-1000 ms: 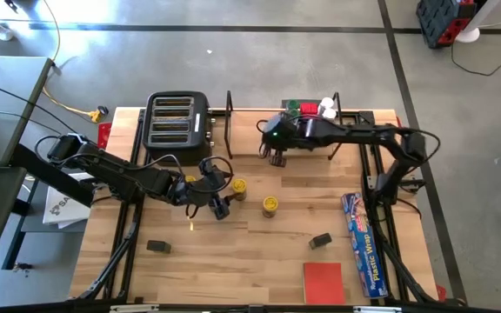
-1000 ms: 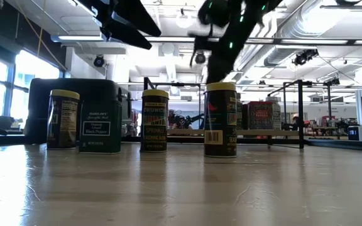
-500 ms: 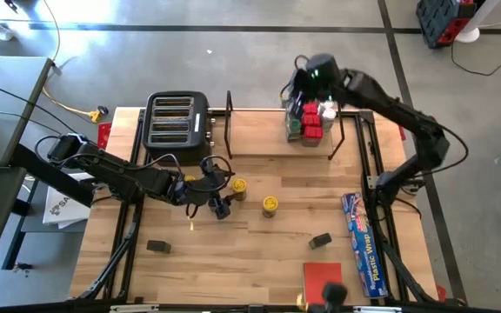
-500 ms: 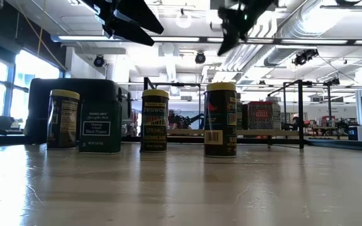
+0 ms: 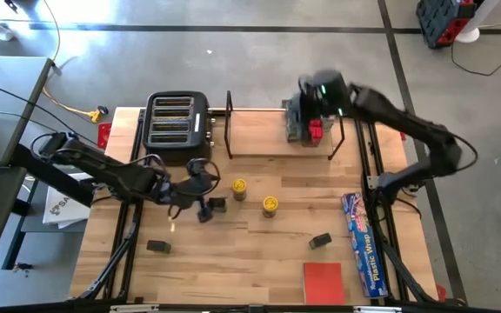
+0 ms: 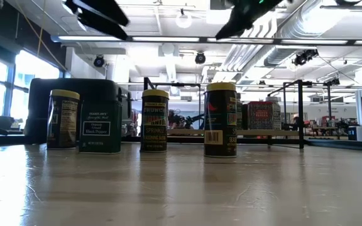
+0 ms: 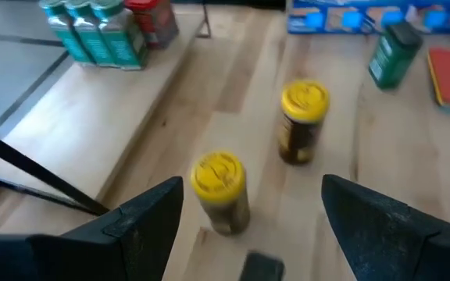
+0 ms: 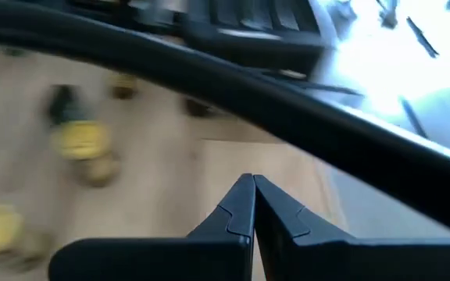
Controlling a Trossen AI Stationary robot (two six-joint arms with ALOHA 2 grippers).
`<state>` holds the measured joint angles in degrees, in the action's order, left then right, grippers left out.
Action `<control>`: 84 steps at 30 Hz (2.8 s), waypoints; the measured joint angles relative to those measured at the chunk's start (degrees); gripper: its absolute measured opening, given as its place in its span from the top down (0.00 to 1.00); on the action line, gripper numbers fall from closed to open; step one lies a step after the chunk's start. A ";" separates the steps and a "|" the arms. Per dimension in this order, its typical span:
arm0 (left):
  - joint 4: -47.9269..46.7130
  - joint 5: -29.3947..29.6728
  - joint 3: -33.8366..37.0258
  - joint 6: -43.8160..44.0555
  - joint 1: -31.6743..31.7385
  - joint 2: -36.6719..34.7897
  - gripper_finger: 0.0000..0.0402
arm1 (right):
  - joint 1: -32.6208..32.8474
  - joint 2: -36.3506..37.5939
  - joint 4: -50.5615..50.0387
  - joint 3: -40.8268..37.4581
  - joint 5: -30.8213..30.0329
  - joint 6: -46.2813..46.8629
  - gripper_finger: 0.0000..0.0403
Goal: Shelf spices
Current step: Put the top left black seasoning can on the shelf
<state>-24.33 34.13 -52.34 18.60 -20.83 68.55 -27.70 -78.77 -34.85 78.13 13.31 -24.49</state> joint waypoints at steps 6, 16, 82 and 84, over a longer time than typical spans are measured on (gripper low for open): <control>-5.79 2.13 0.36 1.72 -3.37 0.48 0.26 | 16.36 14.72 17.35 -20.96 -3.90 12.45 1.00; -4.87 -12.76 3.96 -3.35 2.82 6.35 0.23 | 36.09 20.68 39.56 -38.92 -22.94 24.81 1.00; -25.40 -33.36 -74.87 -51.20 50.05 63.90 0.67 | 51.84 28.93 38.86 -38.87 -43.57 29.03 1.00; -25.19 -34.25 -75.71 -51.97 50.92 65.34 0.67 | 51.86 28.93 38.74 -38.87 -44.18 29.50 1.00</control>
<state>-49.53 -0.12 -128.05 -33.37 30.09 133.89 24.16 -49.84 3.88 39.27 -30.87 5.01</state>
